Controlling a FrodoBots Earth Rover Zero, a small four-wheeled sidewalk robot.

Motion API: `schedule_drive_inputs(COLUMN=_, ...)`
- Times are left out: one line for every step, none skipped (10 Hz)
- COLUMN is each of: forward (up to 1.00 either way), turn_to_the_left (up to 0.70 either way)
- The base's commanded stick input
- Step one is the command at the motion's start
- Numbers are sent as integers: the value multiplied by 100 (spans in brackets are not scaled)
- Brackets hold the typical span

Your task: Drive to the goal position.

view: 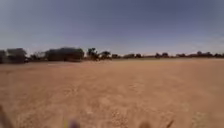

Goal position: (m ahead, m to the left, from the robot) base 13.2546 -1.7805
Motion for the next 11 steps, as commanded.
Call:
schedule_drive_inputs(forward=70, turn_to_the_left=0)
schedule_drive_inputs(forward=70, turn_to_the_left=0)
schedule_drive_inputs(forward=70, turn_to_the_left=0)
schedule_drive_inputs(forward=70, turn_to_the_left=0)
schedule_drive_inputs(forward=70, turn_to_the_left=0)
schedule_drive_inputs(forward=70, turn_to_the_left=0)
schedule_drive_inputs(forward=70, turn_to_the_left=0)
schedule_drive_inputs(forward=70, turn_to_the_left=0)
schedule_drive_inputs(forward=70, turn_to_the_left=0)
schedule_drive_inputs(forward=70, turn_to_the_left=0)
schedule_drive_inputs(forward=70, turn_to_the_left=0)
